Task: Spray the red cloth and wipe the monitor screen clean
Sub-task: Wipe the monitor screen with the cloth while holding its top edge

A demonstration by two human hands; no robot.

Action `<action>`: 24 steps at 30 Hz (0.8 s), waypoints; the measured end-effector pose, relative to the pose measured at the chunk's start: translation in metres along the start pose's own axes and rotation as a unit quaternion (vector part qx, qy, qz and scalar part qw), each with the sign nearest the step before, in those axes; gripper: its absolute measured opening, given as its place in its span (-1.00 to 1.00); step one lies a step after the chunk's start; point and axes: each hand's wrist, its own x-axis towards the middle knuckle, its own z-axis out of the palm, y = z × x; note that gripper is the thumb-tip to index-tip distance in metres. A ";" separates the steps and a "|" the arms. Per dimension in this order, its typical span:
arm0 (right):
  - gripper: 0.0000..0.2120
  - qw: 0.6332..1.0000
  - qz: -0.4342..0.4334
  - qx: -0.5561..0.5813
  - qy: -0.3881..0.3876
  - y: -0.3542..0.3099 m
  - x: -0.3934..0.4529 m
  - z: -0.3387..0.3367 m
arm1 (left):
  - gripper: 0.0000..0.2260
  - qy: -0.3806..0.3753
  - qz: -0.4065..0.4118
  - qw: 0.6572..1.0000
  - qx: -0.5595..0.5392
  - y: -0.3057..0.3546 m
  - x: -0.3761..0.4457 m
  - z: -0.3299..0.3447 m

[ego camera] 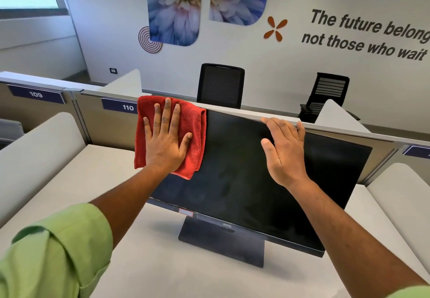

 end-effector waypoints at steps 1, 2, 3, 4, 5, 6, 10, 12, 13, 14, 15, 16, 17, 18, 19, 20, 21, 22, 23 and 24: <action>-0.46 1.000 0.000 -0.001 0.002 0.000 0.000 0.000 | -0.30 0.001 -0.008 1.000 -0.005 0.003 0.000 0.001; -0.46 1.000 0.000 -0.002 0.004 -0.001 0.000 0.001 | -0.30 0.002 -0.018 1.000 -0.011 0.008 0.000 0.001; -0.46 1.000 0.001 -0.003 0.004 -0.001 0.000 0.001 | -0.30 0.005 -0.030 0.999 -0.017 0.014 -0.001 0.002; -0.46 1.000 0.002 -0.003 0.004 -0.001 0.000 0.001 | -0.30 0.007 -0.041 0.999 -0.022 0.022 -0.001 0.003; -0.46 1.000 0.004 -0.004 0.002 -0.002 0.000 0.000 | -0.30 0.009 -0.050 0.998 -0.026 0.029 -0.001 0.004; -0.45 1.000 0.005 -0.005 0.001 -0.002 0.000 0.000 | -0.30 0.010 -0.055 0.998 -0.030 0.037 -0.001 0.006; -0.44 1.000 0.006 -0.006 -0.003 -0.002 0.000 -0.001 | -0.29 0.013 -0.029 0.999 -0.038 0.064 -0.005 0.011; -0.43 1.000 0.005 -0.005 -0.003 -0.002 0.000 -0.002 | -0.30 0.012 -0.005 0.999 -0.044 0.081 -0.008 0.013; -0.43 1.000 0.004 -0.005 -0.002 -0.002 0.000 -0.002 | -0.30 0.011 0.006 0.999 -0.046 0.089 -0.008 0.014; -0.43 1.000 0.001 -0.006 -0.001 -0.001 0.000 -0.002 | -0.30 0.011 0.017 0.999 -0.048 0.097 -0.009 0.015; -0.43 1.000 -0.003 -0.007 0.000 -0.001 0.000 -0.002 | -0.30 0.009 0.028 0.998 -0.050 0.104 -0.010 0.016; -0.43 1.000 -0.007 -0.008 0.001 0.000 -0.001 -0.003 | -0.30 0.008 0.041 0.998 -0.051 0.111 -0.011 0.017; -0.43 1.000 -0.011 -0.009 0.001 0.000 -0.001 -0.003 | -0.30 0.006 0.055 0.997 -0.050 0.117 -0.013 0.017; -0.43 1.000 -0.015 -0.008 0.000 0.000 -0.001 -0.003 | -0.30 0.003 0.071 0.996 -0.049 0.124 -0.015 0.018; -0.43 1.000 -0.018 -0.008 -0.001 0.000 -0.002 -0.003 | -0.30 -0.001 0.086 0.995 -0.049 0.131 -0.017 0.018; -0.43 1.000 -0.019 -0.007 -0.001 -0.001 -0.002 -0.003 | -0.31 -0.004 0.100 0.994 -0.049 0.139 -0.020 0.018; -0.43 1.000 -0.019 -0.007 0.000 -0.001 -0.002 -0.003 | -0.31 -0.007 0.113 0.992 -0.050 0.147 -0.022 0.019; -0.43 1.000 -0.020 -0.007 0.002 -0.001 -0.002 -0.003 | -0.32 -0.011 0.128 0.990 -0.052 0.156 -0.025 0.019; -0.43 1.000 -0.020 -0.006 0.003 0.000 -0.002 -0.002 | -0.32 -0.014 0.146 0.988 -0.053 0.164 -0.028 0.020; -0.43 1.000 -0.020 -0.007 0.003 0.000 -0.002 -0.002 | -0.32 -0.017 0.164 0.985 -0.053 0.171 -0.031 0.021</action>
